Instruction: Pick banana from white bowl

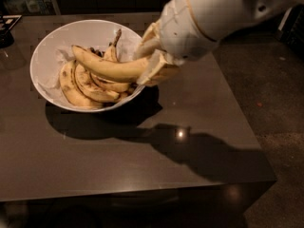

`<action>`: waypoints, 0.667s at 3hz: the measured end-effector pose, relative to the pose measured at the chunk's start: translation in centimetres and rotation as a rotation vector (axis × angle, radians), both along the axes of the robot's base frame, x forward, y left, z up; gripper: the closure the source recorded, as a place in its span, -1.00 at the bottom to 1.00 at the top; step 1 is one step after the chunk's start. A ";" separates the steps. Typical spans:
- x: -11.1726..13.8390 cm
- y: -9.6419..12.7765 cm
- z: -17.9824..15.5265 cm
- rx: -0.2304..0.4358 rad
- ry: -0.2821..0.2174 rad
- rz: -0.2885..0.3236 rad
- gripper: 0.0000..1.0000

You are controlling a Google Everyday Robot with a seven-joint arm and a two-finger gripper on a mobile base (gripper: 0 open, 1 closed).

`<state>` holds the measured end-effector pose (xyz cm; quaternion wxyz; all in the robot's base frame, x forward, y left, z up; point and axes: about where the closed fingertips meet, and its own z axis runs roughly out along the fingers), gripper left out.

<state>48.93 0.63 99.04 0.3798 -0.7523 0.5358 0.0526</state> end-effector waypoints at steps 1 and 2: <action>-4.3 -2.6 -1.3 0.076 0.066 -0.016 1.00; -7.7 -4.5 -2.4 0.112 0.118 -0.026 1.00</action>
Offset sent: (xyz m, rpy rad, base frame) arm -0.1152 -0.0733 -0.0432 0.1605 0.1945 -0.0440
